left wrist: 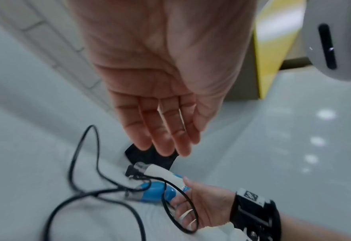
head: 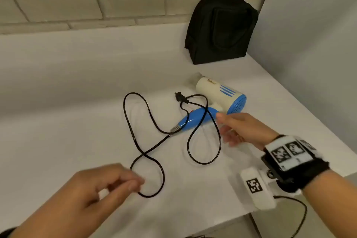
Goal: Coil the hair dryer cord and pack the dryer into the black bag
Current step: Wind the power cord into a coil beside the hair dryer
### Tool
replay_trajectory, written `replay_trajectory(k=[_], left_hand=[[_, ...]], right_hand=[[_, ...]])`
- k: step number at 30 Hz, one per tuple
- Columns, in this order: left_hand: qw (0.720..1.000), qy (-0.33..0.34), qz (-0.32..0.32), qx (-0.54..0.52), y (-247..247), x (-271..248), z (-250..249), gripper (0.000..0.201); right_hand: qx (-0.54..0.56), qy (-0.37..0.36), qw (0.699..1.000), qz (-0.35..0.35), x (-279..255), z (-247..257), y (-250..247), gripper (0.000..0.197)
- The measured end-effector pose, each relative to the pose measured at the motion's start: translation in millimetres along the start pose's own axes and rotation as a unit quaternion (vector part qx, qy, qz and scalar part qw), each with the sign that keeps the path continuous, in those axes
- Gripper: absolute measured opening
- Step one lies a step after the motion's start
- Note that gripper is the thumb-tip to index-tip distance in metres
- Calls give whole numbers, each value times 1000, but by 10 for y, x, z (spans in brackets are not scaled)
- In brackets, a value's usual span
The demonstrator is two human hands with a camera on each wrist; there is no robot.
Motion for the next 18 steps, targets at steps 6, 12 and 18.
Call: replay_trajectory(k=[6, 12, 18], left_hand=[[998, 50, -25, 9, 106, 517, -13, 26], [997, 57, -39, 23, 166, 863, 107, 35], [980, 115, -153, -53, -51, 1391, -311, 65]], right_hand=[[-29, -148, 987, 53, 6, 395, 79, 18], [91, -347, 933, -43, -308, 936, -464, 18], [20, -400, 916, -26, -317, 1078, -410, 18]])
Point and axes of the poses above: each hand's wrist, its own x-axis towards the middle knuckle, its own y-axis out of the palm, z = x × y, the point moved 3 cm from there along x, towards the middle knuckle, and after that the axes turned 1 degree about -y, right-handed, at the moved point
